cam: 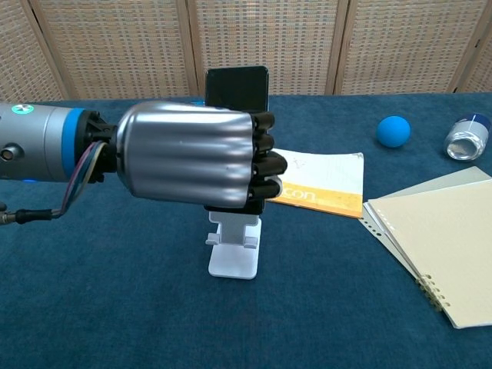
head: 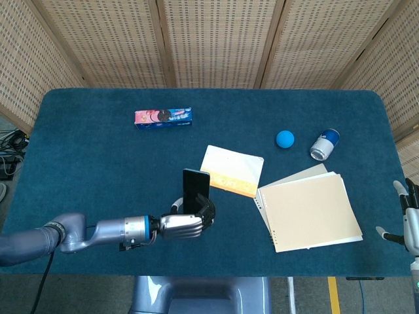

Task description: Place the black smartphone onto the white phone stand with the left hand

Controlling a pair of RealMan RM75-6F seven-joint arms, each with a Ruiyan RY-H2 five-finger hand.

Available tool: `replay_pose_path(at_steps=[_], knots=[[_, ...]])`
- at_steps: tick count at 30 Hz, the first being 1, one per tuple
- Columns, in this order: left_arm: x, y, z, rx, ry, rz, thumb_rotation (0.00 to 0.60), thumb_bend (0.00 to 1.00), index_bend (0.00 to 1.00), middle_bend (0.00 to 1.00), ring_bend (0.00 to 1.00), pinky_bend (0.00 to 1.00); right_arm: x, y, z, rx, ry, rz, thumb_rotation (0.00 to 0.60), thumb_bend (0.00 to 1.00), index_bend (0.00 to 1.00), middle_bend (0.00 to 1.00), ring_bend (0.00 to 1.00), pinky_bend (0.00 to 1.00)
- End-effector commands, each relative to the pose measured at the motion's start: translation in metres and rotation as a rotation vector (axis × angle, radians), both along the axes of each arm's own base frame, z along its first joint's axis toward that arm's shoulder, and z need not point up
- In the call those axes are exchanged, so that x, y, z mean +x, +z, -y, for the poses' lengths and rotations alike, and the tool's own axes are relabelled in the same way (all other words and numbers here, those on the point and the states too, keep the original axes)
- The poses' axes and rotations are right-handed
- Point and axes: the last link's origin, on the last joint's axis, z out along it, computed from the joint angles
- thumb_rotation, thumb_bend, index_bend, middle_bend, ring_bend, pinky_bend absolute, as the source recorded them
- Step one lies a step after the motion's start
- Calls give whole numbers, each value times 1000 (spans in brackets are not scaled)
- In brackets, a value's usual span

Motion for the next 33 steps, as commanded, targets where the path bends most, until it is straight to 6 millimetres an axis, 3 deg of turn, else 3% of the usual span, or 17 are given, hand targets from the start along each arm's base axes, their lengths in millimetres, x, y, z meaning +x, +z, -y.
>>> replay_pose_path(at_steps=[1, 13, 33], knots=[[3, -11, 0, 18, -16, -28, 600, 0, 632, 517, 539, 493, -1, 1, 0, 5, -6, 4, 600, 0, 33, 0, 0, 0], [1, -28, 5, 43, -40, -67, 600, 0, 627, 514, 539, 485, -4, 2, 1, 9, -19, 13, 600, 0, 33, 0, 0, 0], [-13, -36, 12, 71, 0, -78, 600, 0, 617, 506, 539, 483, -4, 4, -1, 5, -18, 19, 600, 0, 33, 0, 0, 0]])
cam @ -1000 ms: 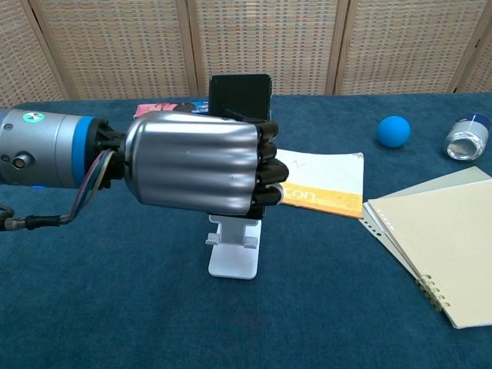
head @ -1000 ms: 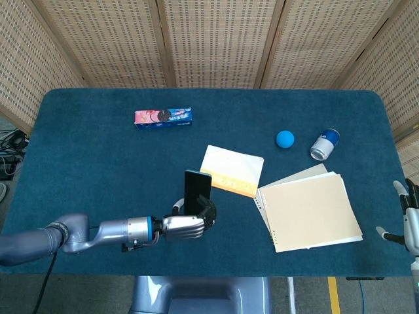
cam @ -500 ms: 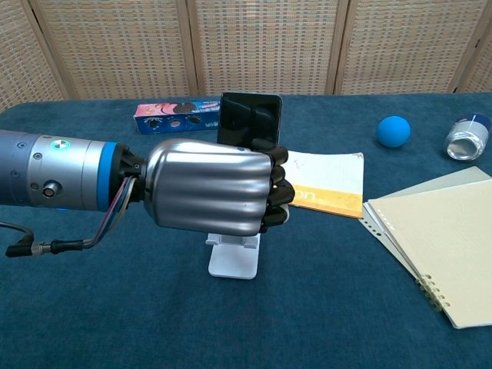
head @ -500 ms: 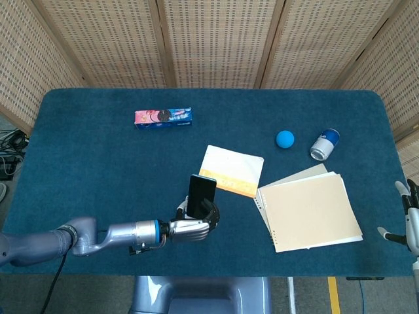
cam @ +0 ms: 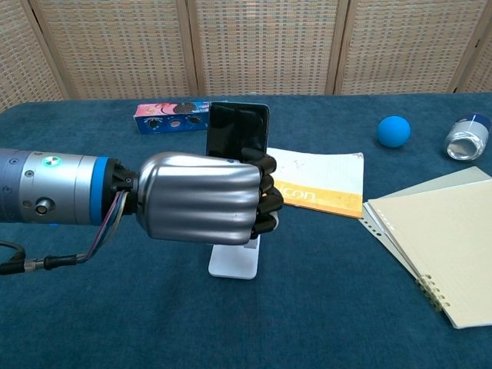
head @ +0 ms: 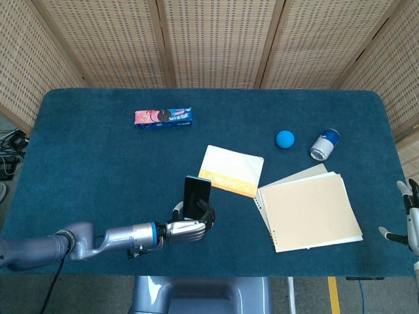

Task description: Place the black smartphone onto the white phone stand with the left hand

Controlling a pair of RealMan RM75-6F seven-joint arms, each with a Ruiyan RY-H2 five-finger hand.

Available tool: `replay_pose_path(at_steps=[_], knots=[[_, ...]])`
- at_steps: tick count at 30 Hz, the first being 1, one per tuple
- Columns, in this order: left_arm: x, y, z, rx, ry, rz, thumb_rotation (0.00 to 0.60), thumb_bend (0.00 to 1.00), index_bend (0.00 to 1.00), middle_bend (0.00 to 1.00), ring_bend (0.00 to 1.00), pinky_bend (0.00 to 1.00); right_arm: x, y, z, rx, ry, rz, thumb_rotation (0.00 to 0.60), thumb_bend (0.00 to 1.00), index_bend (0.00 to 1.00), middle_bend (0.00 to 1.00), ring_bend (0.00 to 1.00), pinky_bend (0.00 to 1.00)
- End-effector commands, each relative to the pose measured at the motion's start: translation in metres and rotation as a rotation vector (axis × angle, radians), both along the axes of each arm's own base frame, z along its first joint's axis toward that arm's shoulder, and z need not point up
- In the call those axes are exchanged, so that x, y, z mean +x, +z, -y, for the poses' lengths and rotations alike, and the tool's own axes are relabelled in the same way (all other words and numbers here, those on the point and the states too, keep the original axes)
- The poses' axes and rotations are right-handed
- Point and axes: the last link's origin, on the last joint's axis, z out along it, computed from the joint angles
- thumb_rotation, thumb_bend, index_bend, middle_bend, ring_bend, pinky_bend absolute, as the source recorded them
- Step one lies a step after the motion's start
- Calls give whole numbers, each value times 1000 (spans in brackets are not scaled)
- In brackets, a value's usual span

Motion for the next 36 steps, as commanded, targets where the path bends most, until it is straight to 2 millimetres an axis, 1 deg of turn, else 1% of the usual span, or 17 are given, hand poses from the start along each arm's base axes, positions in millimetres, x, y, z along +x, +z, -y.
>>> replay_pose_path(at_steps=[1, 12, 20, 26, 30, 33, 35, 36], knots=[[-1, -2, 2, -1, 4, 2, 600, 0, 617, 506, 539, 483, 0, 0, 0, -1, 0, 1, 600, 0, 33, 0, 0, 0], [-6, -5, 3, 7, -7, -10, 600, 0, 615, 503, 539, 482, 0, 1, 0, 1, 0, 7, 600, 0, 33, 0, 0, 0], [-6, -6, 0, 26, 5, 2, 600, 0, 610, 499, 539, 480, 0, 1, -1, 4, 1, 12, 600, 0, 33, 0, 0, 0], [-6, -9, 1, 26, 8, 2, 600, 0, 575, 475, 539, 476, 0, 1, -1, 4, 0, 13, 600, 0, 33, 0, 0, 0], [-7, -10, 3, 25, 15, 6, 600, 0, 526, 451, 534, 464, 0, 1, -1, 7, 0, 14, 600, 0, 33, 0, 0, 0], [-8, -11, 4, 27, 18, 1, 600, 0, 454, 388, 494, 454, 0, 1, -1, 10, 0, 17, 600, 0, 33, 0, 0, 0], [-9, -12, 4, 30, 21, -5, 600, 0, 328, 258, 430, 432, 0, 1, -1, 11, 0, 17, 600, 0, 33, 0, 0, 0], [-10, -12, 4, 34, 25, -8, 600, 0, 276, 209, 401, 421, 0, 1, -1, 11, 0, 18, 600, 0, 33, 0, 0, 0]])
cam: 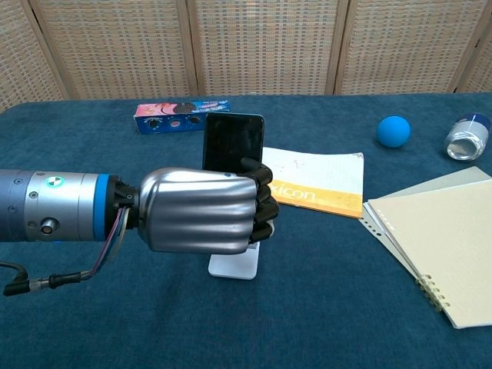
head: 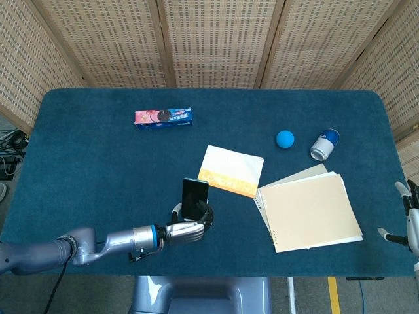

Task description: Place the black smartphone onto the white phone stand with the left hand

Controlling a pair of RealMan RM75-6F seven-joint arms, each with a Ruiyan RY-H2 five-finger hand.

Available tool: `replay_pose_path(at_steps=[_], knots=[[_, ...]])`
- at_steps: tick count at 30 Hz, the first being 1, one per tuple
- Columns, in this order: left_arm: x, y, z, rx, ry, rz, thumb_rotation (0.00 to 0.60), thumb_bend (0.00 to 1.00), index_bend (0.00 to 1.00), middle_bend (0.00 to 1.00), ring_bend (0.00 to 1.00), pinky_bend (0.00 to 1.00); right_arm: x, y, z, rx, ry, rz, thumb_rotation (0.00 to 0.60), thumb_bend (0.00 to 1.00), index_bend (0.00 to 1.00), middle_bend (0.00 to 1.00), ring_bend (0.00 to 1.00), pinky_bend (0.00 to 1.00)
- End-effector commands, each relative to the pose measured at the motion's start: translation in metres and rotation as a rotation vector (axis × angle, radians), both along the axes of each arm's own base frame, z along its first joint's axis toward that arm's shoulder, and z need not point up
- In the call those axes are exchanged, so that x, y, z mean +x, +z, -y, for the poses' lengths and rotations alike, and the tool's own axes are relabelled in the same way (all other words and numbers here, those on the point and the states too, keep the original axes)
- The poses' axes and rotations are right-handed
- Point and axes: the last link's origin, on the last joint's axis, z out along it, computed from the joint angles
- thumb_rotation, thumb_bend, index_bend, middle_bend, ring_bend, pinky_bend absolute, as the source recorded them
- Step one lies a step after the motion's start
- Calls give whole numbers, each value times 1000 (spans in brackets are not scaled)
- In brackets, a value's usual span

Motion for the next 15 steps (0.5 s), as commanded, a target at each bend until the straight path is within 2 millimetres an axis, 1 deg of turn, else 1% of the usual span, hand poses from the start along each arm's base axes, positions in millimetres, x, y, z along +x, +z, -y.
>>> replay_pose_path(at_steps=[1, 2, 4, 5, 9, 12, 15], knots=[[-1, 0, 1, 6, 11, -4, 600, 0, 199, 140, 348, 403, 0, 0, 0, 1, 0, 1, 600, 0, 33, 0, 0, 0], [-1, 0, 1, 5, 14, -1, 600, 0, 132, 79, 289, 385, 0, 0, 0, 0, 1, 1, 600, 0, 33, 0, 0, 0], [1, 2, 3, 0, 14, 11, 600, 0, 49, 15, 205, 359, 0, 1, 0, -1, 1, 2, 600, 0, 33, 0, 0, 0], [1, 4, 3, -3, 15, 18, 600, 0, 19, 1, 170, 341, 0, 1, 0, -1, 1, 3, 600, 0, 33, 0, 0, 0], [2, 9, 4, -13, 16, 39, 600, 0, 0, 0, 95, 279, 1, 1, -1, 1, 3, 4, 600, 0, 33, 0, 0, 0], [3, 16, 5, -23, 19, 68, 600, 0, 0, 0, 17, 186, 2, 1, -1, 2, 6, 3, 600, 0, 33, 0, 0, 0], [5, 28, 7, -39, 21, 115, 600, 0, 0, 0, 0, 78, 2, 0, -1, 3, 7, 3, 600, 0, 33, 0, 0, 0]])
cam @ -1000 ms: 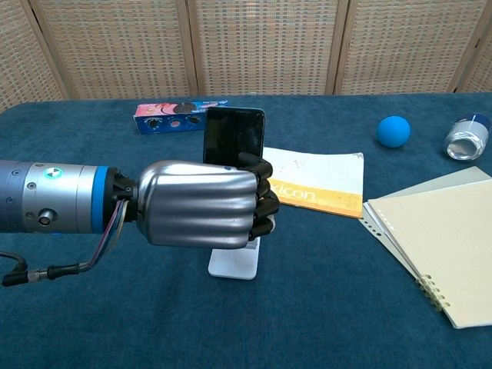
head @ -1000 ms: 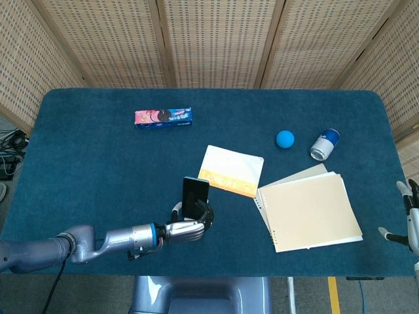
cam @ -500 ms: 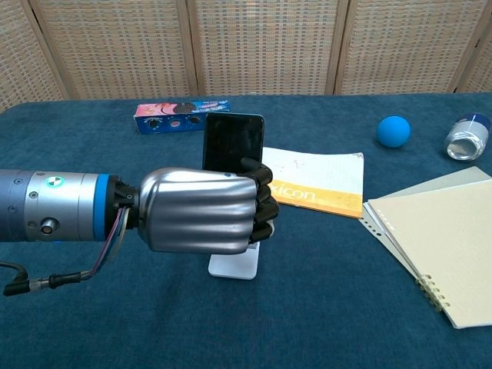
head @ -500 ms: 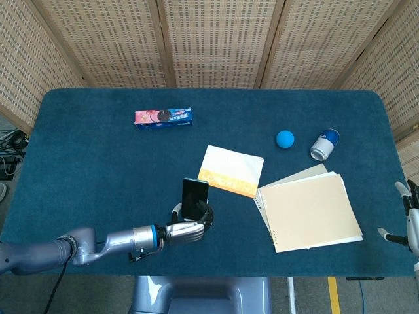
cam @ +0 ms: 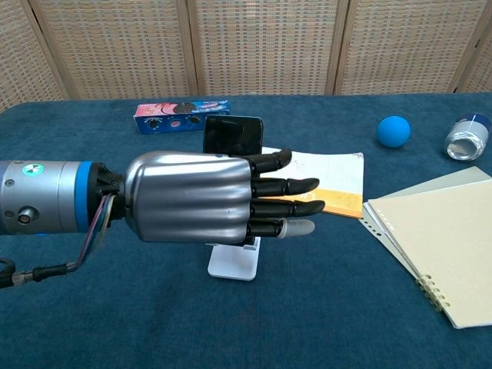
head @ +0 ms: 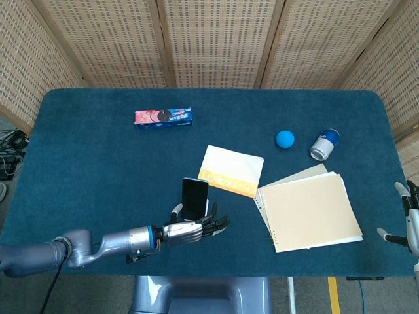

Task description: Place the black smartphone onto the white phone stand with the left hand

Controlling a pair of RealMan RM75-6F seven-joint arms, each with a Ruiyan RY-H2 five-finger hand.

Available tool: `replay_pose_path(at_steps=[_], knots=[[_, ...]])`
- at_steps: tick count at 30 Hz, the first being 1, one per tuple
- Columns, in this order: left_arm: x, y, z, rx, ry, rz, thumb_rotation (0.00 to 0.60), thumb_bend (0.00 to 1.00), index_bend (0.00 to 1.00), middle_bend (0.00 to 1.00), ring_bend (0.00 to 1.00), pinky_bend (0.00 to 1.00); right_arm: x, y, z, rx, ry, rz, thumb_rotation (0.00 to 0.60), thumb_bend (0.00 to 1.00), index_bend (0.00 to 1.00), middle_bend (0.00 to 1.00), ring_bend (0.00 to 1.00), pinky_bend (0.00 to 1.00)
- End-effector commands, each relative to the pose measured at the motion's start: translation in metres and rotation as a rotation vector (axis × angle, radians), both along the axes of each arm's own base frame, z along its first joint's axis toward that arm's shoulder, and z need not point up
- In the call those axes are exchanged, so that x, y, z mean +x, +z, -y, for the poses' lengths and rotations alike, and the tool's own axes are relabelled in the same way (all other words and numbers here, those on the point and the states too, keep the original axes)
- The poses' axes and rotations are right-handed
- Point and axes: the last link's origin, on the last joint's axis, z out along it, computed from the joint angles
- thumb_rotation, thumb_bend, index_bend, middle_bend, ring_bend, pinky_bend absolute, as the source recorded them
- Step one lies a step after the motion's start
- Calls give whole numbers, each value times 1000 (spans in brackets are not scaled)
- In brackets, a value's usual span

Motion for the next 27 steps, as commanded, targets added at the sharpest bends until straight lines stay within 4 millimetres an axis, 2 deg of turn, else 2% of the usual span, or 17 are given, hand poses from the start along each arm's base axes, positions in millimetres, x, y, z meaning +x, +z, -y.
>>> replay_pose_path(at_steps=[1, 3, 7, 10, 12, 13, 14, 15, 21, 23, 27], knots=[[1, 18, 2, -22, 12, 68, 600, 0, 0, 0, 0, 41, 0, 0, 0, 2, 1, 0, 600, 0, 33, 0, 0, 0], [0, 32, 2, -28, 39, 125, 600, 0, 0, 0, 0, 6, 1, -1, 0, 4, 2, 2, 600, 0, 33, 0, 0, 0], [-7, 67, -1, -32, 130, 269, 600, 0, 0, 0, 0, 0, 2, -1, -1, 7, 7, 5, 600, 0, 33, 0, 0, 0], [-20, 93, -4, -33, 282, 415, 600, 0, 0, 0, 0, 0, 4, -2, -2, 9, 11, 6, 600, 0, 33, 0, 0, 0], [-33, 109, -6, -40, 428, 538, 600, 0, 0, 0, 0, 0, 4, -2, -2, 10, 12, 6, 600, 0, 33, 0, 0, 0], [-47, 122, -5, -51, 577, 659, 600, 0, 0, 0, 0, 0, 4, -2, -3, 8, 12, 6, 600, 0, 33, 0, 0, 0], [-74, 136, 1, -82, 823, 855, 600, 0, 0, 0, 0, 0, 4, -1, -3, 4, 13, 5, 600, 0, 33, 0, 0, 0], [-87, 143, 8, -99, 933, 945, 600, 0, 0, 0, 0, 0, 4, -1, -3, 2, 13, 4, 600, 0, 33, 0, 0, 0], [-141, 153, 35, -127, 1323, 1173, 600, 0, 0, 0, 0, 0, 4, 0, -5, -4, 10, 0, 600, 0, 33, 0, 0, 0], [-151, 156, 44, -142, 1408, 1208, 600, 0, 0, 0, 0, 0, 4, 0, -5, -6, 11, -2, 600, 0, 33, 0, 0, 0], [-161, 163, 54, -142, 1452, 1217, 600, 0, 0, 0, 0, 0, 5, -2, -5, -2, 12, -6, 600, 0, 33, 0, 0, 0]])
